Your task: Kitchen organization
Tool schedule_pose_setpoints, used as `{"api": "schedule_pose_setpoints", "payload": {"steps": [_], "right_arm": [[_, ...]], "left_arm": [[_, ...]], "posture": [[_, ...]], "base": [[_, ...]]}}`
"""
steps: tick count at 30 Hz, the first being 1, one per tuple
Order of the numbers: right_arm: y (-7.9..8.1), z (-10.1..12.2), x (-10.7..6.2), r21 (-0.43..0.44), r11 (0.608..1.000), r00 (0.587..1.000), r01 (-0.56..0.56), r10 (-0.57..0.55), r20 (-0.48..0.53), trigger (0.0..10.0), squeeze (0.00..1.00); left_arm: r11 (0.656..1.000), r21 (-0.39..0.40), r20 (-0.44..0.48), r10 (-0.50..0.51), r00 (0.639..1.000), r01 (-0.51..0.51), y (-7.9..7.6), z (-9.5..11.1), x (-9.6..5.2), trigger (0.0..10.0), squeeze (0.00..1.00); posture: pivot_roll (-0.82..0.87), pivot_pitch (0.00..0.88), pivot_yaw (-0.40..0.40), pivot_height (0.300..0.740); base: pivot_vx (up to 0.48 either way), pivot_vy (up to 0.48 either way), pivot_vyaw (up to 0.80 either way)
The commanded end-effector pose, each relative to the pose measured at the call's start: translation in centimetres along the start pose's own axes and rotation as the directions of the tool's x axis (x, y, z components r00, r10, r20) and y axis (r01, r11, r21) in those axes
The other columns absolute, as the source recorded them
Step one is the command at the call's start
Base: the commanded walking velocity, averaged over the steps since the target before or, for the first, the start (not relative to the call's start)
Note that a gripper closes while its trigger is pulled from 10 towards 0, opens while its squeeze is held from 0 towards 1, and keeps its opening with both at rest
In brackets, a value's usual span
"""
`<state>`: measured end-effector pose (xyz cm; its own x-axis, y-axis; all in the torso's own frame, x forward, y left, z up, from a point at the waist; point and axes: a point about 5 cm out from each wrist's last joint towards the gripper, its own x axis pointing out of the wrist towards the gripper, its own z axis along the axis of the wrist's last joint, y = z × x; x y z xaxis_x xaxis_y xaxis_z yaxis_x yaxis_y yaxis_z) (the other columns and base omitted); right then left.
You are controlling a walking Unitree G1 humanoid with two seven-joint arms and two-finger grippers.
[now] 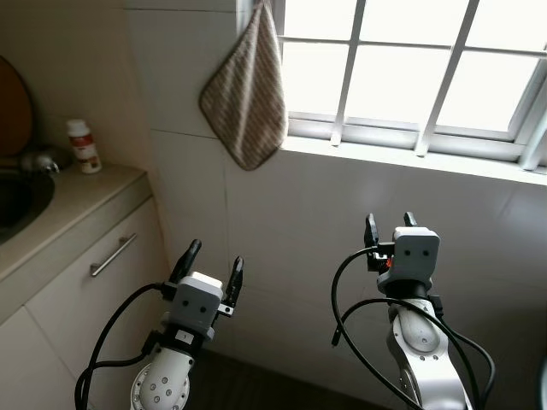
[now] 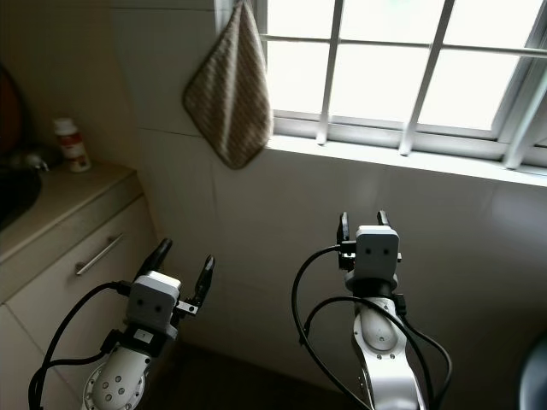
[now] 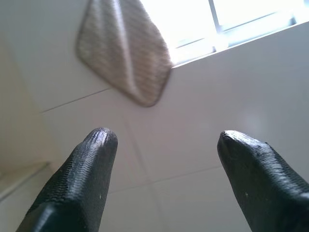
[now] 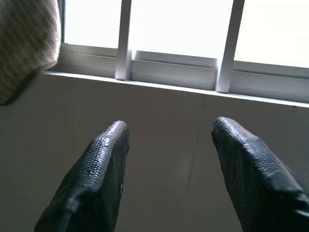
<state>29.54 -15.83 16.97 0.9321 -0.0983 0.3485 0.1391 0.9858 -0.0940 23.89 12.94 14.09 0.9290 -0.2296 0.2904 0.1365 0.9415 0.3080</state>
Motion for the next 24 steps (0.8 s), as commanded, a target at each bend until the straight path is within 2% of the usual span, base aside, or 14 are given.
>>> {"api": "schedule_pose_setpoints", "payload": {"steps": [1,8,24], "right_arm": [[-0.41,-0.08,0.11,-0.010,1.000,1.000,0.016,-0.016,-0.005,10.0,0.00],[-0.39,-0.12,0.11,-0.010,1.000,1.000,0.018,-0.019,-0.007,10.0,0.00],[-0.30,-0.26,0.04,-0.012,1.000,1.000,0.014,-0.014,-0.010,10.0,0.00]], "left_arm": [[1.000,-0.020,0.012,-0.008,1.000,0.008,-0.30,0.20,0.01,10.0,0.00],[0.999,-0.036,-0.004,-0.005,1.000,0.005,-0.29,0.00,0.05,10.0,0.00],[0.999,-0.042,-0.023,-0.013,1.000,0.012,-0.39,-0.24,0.03,10.0,0.00]], "posture": [[0.06,0.000,-0.022,0.740],[0.06,0.000,-0.021,0.740],[0.07,0.000,-0.022,0.740]], "base": [[0.000,0.000,0.00],[0.000,0.000,-0.69],[0.000,0.480,0.00]]}}
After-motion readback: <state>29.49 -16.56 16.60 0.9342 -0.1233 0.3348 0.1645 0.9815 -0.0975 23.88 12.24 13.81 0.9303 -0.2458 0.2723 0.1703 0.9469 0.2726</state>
